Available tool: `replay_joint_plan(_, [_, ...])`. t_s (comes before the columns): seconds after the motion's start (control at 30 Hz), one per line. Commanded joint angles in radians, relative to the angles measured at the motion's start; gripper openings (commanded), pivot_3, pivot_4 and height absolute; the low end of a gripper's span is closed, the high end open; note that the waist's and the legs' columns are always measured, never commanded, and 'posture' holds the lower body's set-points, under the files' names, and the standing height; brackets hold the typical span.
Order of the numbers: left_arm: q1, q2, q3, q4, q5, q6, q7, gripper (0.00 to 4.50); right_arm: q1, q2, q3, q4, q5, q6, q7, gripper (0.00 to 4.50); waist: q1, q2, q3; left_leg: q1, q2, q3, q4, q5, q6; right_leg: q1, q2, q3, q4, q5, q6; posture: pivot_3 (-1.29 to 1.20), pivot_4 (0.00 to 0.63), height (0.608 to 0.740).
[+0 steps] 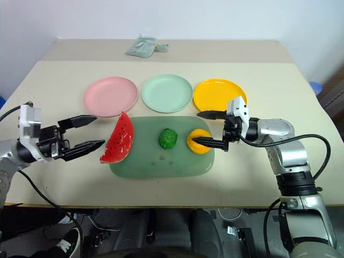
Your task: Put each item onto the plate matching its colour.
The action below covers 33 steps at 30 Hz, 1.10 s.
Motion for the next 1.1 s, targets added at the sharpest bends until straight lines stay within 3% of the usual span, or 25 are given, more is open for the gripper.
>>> replay_joint_plan(0.03, [-0.011,-0.006,0.009,-0.004,-0.010,-0.009,0.003,4.50,-0.023,-0.006,-0.008,-0.017,-0.008,-0.015,0.001,4.48,0.000,0.000,0.000,0.000,0.000,0.000,0.000,0.000,0.000,0.000,0.000,0.000,0.000,0.000,0.000,0.00,0.150,0.740])
replay_joint_plan(0.47, [-0.063,0.004,-0.005,0.055,-0.029,-0.012,-0.107,4.50,0.075,-0.073,-0.070,-0.126,0.044,0.063,-0.008,4.48,-0.007,0.000,0.000,0.000,0.000,0.000,-0.001,0.000,0.000,0.000,0.000,0.000,0.000,0.000,0.000,0.00,0.150,0.740])
replay_joint_plan(0.6, [-0.102,0.046,0.048,-0.018,-0.150,0.104,-0.069,4.50,0.068,-0.069,-0.090,-0.144,0.058,0.081,-0.043,4.48,-0.007,-0.001,0.000,0.000,0.000,0.000,-0.002,0.000,0.000,-0.001,0.000,0.000,-0.001,0.000,0.000,0.00,0.150,0.740])
replay_joint_plan(1.1, [-0.095,0.065,0.072,-0.037,-0.182,0.187,0.023,4.50,0.075,-0.039,-0.064,-0.171,0.068,0.097,-0.072,4.48,-0.006,0.000,0.000,0.000,0.000,0.000,-0.002,0.000,0.000,-0.001,0.000,0.000,0.000,0.000,0.000,0.00,0.150,0.740])
